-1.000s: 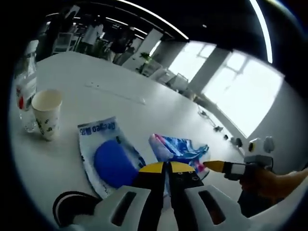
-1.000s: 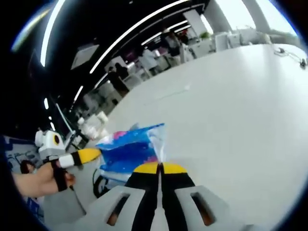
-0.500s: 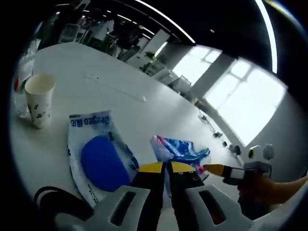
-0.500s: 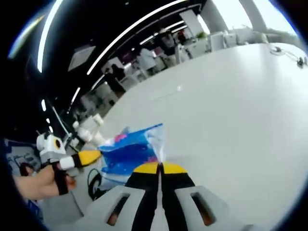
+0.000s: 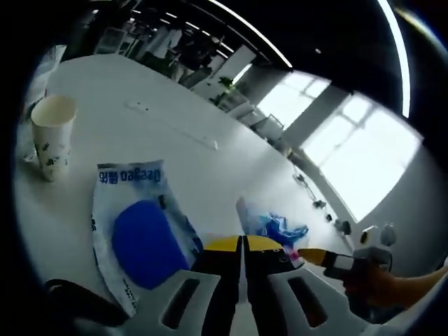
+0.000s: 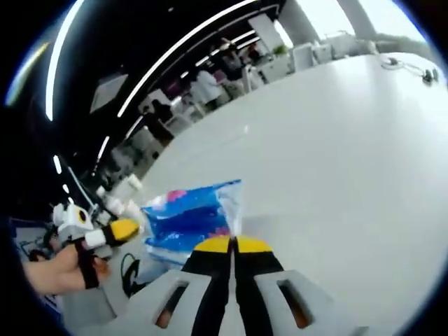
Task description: Arrange the tabletop items into an orderly group along one side of the table until the central work area is clear of visible clutter.
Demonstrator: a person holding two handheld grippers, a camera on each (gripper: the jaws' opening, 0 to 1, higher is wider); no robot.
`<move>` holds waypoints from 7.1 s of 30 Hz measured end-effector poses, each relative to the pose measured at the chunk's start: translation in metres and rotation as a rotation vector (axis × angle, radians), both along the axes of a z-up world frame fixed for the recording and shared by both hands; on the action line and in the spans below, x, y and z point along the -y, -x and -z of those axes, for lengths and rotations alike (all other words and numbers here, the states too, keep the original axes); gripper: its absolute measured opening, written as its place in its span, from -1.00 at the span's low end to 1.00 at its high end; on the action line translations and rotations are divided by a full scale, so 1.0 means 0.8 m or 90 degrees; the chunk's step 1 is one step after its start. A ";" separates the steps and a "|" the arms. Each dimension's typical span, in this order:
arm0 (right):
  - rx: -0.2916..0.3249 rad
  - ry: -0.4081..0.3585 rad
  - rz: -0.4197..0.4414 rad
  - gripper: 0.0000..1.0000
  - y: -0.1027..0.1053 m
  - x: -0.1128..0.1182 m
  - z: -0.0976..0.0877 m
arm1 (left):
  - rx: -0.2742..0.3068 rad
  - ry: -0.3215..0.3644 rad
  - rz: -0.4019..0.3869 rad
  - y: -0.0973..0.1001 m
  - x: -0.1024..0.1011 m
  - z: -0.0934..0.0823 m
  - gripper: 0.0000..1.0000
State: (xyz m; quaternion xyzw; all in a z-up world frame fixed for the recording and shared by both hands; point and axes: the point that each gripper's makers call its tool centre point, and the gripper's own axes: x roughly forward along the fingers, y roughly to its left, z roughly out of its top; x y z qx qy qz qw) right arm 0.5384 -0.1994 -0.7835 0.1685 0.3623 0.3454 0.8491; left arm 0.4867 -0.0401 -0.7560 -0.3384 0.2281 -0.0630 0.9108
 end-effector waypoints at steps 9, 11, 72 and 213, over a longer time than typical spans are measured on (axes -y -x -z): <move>-0.008 0.002 0.030 -1.00 -0.032 0.015 0.011 | -0.005 -0.034 0.012 0.003 -0.008 0.003 -1.00; -0.006 0.005 0.036 -1.00 -0.043 0.018 0.013 | -0.010 -0.043 0.014 0.006 -0.009 0.006 -1.00; 0.007 0.047 -0.033 -1.00 -0.081 0.018 0.049 | -0.075 -0.225 0.113 -0.086 0.067 0.071 -0.93; 0.017 0.091 0.030 -0.21 0.099 -0.037 0.018 | -0.116 -0.363 0.261 -0.018 -0.136 0.001 0.14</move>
